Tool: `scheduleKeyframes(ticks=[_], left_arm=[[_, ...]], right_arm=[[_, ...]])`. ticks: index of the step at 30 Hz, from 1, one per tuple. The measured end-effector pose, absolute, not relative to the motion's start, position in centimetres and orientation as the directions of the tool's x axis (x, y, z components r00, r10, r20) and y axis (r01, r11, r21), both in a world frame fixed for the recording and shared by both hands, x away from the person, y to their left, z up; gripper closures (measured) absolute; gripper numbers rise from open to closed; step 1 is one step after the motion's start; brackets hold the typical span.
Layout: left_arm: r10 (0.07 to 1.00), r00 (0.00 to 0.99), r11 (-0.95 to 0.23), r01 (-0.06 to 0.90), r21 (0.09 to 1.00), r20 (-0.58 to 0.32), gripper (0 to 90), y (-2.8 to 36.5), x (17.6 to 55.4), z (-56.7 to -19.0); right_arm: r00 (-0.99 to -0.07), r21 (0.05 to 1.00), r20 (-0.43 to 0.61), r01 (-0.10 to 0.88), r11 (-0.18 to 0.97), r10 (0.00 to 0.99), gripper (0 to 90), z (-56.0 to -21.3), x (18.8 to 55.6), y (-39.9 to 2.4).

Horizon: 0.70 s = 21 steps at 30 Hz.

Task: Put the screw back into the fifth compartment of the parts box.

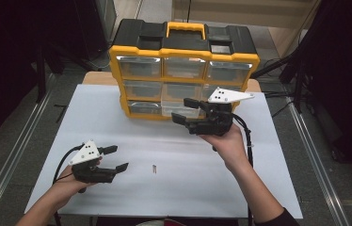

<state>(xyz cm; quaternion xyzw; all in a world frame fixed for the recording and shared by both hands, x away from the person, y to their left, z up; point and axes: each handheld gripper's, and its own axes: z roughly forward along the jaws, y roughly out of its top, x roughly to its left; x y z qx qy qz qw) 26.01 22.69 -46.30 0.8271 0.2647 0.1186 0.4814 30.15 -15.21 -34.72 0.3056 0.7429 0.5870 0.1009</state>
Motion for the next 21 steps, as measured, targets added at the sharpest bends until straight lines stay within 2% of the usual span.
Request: scheduleKeyframes(ticks=[21], left_arm=[[0.557, 0.829, -0.395, 0.322, 0.861, -0.054, 25.7, 22.7, 26.0, -46.3]], right_arm=[[-0.817, 0.94, 0.155, 0.295, 0.171, 0.555, 29.2, -37.1, 27.5, -14.5]])
